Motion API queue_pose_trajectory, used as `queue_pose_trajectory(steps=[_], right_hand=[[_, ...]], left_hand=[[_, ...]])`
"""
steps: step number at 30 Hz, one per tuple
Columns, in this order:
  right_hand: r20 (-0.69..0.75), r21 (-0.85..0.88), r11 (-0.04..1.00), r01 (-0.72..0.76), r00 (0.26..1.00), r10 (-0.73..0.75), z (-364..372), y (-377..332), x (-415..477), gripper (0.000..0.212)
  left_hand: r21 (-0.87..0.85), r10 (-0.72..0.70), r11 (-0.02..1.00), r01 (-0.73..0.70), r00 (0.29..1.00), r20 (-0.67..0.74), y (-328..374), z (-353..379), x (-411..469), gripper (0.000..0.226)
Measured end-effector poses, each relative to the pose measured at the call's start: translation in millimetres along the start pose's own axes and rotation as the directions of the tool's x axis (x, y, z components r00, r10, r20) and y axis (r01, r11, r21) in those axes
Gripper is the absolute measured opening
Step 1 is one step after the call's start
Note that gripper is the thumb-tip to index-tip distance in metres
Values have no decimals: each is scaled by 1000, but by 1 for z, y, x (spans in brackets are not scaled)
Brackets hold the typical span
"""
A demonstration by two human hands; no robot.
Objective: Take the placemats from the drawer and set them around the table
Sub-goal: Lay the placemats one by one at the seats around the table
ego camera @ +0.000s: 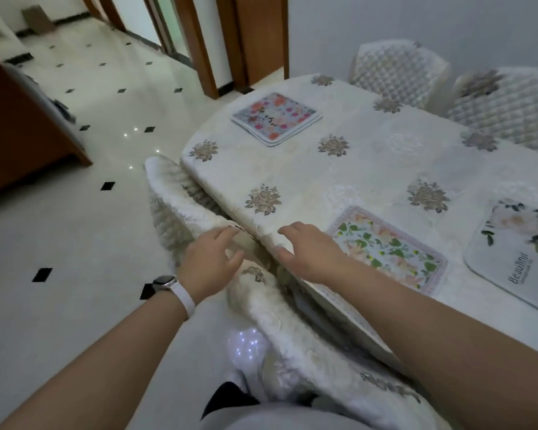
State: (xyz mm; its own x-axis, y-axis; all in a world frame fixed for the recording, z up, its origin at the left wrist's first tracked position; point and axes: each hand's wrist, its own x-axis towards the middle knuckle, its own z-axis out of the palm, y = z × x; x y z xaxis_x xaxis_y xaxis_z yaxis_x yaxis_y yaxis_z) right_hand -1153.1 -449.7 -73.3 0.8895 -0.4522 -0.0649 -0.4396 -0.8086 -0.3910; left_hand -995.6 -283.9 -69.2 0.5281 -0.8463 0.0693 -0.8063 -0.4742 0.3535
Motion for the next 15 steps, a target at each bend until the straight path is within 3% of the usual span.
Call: queue_pose_trajectory(steps=[5,10,15], right_hand=[[24,-80,987,139,990,-138,6,-62,34,32],[67,-99,977,191,980,-185,20,-136,78,47],[86,-121,967,223,973,-213,50,-235,130,41]], left_hand=[[66,-71,995,75,995,-66,-62,-33,-31,41],[87,-141,985,151,984,-105,-143,-64,-58,46],[43,-218,973,225,968,-122,-247,-101,-75,47]])
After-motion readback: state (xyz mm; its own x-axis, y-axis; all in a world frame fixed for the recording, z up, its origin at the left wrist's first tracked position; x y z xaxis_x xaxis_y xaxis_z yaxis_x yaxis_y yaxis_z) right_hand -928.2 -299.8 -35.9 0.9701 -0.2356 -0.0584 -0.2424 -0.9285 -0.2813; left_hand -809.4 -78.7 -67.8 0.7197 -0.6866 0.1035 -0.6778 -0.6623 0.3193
